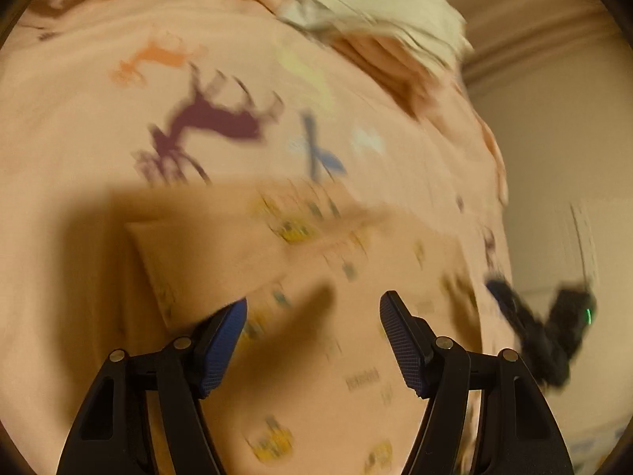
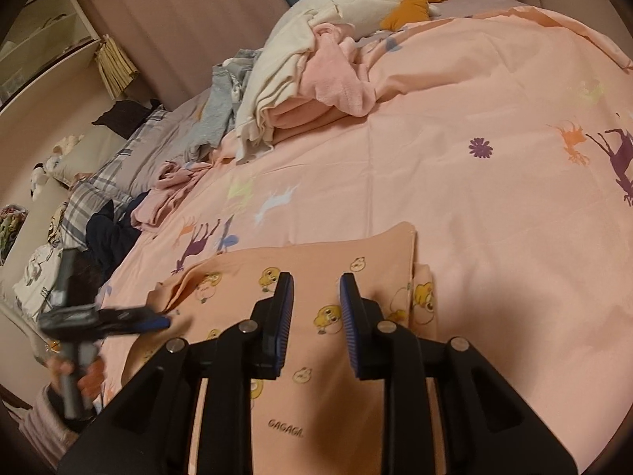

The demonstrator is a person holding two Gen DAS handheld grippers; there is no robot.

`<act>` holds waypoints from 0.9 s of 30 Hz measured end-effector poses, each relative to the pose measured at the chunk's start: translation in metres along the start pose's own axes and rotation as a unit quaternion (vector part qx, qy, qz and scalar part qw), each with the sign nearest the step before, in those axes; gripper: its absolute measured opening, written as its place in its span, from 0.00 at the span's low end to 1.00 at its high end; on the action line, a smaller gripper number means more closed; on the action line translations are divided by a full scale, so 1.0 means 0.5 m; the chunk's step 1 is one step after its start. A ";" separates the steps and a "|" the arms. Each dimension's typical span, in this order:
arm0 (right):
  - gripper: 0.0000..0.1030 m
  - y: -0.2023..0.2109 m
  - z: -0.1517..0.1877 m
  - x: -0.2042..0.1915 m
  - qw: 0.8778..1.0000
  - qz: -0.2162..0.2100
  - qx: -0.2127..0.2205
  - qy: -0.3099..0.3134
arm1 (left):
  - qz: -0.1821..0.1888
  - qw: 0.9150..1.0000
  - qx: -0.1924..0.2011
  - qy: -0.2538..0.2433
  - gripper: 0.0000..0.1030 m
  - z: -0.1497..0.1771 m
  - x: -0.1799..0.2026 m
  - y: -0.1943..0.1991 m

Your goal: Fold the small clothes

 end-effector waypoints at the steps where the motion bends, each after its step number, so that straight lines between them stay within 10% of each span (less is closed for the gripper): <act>1: 0.25 0.006 -0.001 -0.003 1.000 -0.004 0.003 0.000 | -0.003 0.999 0.030 0.013 0.67 -0.027 -0.007 0.013; 8: 0.30 0.043 0.017 -0.015 1.000 -0.020 0.006 0.001 | 0.010 0.995 0.094 0.026 0.67 -0.062 -0.006 0.100; 21: 0.27 0.101 0.140 -0.077 0.997 -0.021 -0.035 0.064 | 0.004 0.991 0.058 -0.121 0.67 0.170 0.048 0.168; 27: 0.26 0.123 0.206 -0.057 0.996 0.015 -0.051 0.072 | -0.056 0.981 0.046 -0.179 0.43 0.248 0.025 0.149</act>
Point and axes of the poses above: each gripper's, at about its wrist camera, not at the fingertips, and y roughly against the way its jaws point, x to its right, z to its underside, the point moved 1 cm from there along -y, roughly the way its jaws point, and after that the axes turned 13 degrees about x, right-handed, at the moved point
